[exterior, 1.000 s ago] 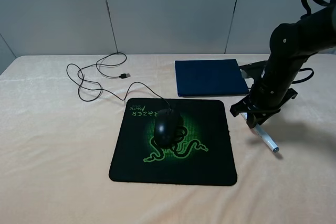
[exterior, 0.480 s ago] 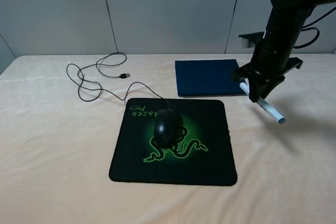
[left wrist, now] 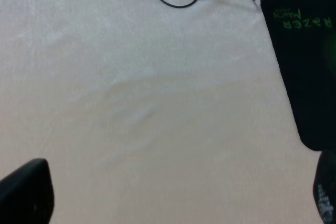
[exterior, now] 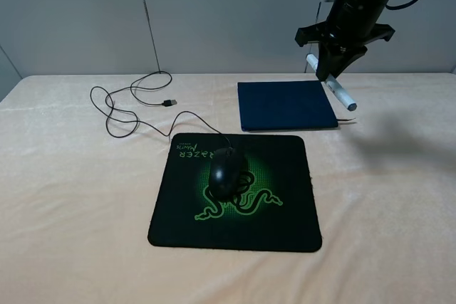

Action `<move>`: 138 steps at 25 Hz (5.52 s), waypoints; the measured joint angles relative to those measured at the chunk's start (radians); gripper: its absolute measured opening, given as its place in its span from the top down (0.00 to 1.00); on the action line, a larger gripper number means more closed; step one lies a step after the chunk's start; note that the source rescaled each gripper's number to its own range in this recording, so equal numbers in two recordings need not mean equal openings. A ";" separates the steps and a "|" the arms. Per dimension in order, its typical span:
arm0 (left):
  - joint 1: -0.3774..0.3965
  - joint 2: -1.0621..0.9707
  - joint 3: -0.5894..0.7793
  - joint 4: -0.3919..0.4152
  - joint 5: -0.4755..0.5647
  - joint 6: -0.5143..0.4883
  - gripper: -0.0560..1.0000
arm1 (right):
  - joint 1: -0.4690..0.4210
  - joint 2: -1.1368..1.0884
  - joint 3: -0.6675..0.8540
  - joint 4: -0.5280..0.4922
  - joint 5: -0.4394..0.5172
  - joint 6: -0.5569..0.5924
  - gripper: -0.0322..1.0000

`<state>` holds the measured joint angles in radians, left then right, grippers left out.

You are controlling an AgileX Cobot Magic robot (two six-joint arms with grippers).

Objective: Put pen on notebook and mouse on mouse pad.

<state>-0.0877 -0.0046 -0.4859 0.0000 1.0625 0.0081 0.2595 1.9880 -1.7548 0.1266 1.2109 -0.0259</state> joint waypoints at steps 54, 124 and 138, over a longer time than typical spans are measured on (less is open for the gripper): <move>0.000 0.000 0.000 -0.006 0.000 0.000 0.00 | 0.000 0.445 -0.364 0.052 -0.086 -0.078 0.00; 0.000 0.000 0.000 -0.006 0.000 0.000 0.00 | -0.242 -1.901 1.123 -0.093 -0.072 0.001 0.00; 0.000 0.000 0.000 -0.006 0.000 0.000 0.00 | -0.252 -1.994 1.265 -0.095 -0.180 0.003 0.00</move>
<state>-0.0877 -0.0046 -0.4859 -0.0056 1.0625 0.0081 0.0070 -0.0059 -0.4899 0.0316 1.0306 -0.0225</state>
